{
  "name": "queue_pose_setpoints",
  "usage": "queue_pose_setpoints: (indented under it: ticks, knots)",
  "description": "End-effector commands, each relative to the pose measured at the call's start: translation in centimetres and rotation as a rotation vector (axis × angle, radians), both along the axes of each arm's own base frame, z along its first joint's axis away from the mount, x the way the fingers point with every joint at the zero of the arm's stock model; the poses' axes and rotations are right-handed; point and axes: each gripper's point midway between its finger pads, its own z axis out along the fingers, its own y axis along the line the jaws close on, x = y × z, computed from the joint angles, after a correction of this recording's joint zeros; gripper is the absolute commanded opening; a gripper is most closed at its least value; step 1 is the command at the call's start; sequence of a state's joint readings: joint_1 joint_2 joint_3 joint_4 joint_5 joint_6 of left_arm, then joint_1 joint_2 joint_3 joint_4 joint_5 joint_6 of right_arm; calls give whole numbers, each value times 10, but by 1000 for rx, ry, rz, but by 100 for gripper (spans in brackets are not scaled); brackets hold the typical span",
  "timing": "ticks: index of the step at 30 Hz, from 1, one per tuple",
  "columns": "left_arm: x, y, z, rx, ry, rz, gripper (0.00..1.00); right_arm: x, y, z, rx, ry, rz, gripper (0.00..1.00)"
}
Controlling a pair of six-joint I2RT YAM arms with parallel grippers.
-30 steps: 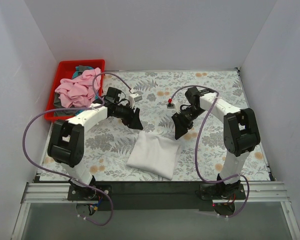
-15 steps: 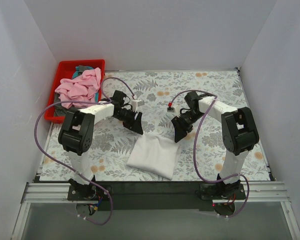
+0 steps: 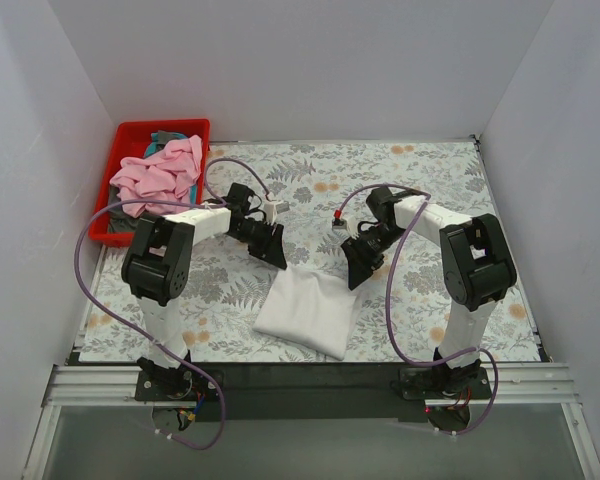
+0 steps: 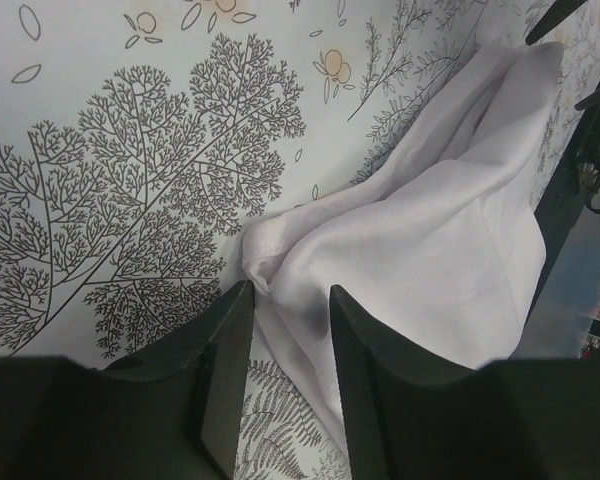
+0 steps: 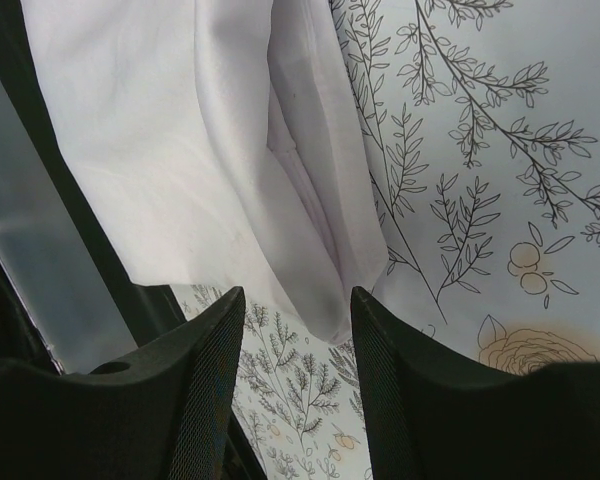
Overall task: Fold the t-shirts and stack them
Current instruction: Fold the tshirt
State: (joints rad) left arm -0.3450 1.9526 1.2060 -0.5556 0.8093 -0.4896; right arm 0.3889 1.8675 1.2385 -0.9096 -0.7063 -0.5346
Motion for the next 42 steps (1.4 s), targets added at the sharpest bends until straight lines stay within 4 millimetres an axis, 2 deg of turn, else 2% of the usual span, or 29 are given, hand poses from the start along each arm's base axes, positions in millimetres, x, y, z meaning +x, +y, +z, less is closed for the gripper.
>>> queue_pose_setpoints:
  ticks: [1,5,6,10,17,22,25,26,28,29,34,37,38,42]
  knots:
    - [5,-12,31,-97,-64,-24,34,-2,1,-1,9,1,12,53]
    - [6,-15,46,-131,-100,-29,18,-2,1,0,13,-1,12,49]
    - [7,-15,47,-133,-102,-25,11,-2,2,0,16,-3,13,48]
    - [4,-16,45,-137,-83,-21,0,-2,2,0,15,3,12,48]
    - [6,-10,3,-53,7,27,0,-6,-2,-4,0,17,17,50]
    - [8,-9,-11,-31,27,45,0,-12,-7,-9,-24,33,31,48]
    - [9,-7,-16,-17,28,55,0,-12,-8,-6,-30,25,33,33]
    - [10,-7,-18,-14,29,56,0,-11,-8,-4,-29,17,38,18]
    - [11,-5,-22,5,24,66,0,-9,-6,7,-22,4,37,5]
    - [11,-4,-23,11,24,69,0,-10,-7,11,-23,10,36,1]
    - [10,0,-32,38,33,86,0,-18,-11,37,-39,33,33,1]
    - [10,2,-37,55,35,97,0,-28,-22,34,-97,54,32,1]
    - [10,2,-38,60,38,102,0,-38,-28,27,-122,85,38,1]
    - [11,3,-41,73,40,112,0,-50,-47,-6,-217,125,63,1]
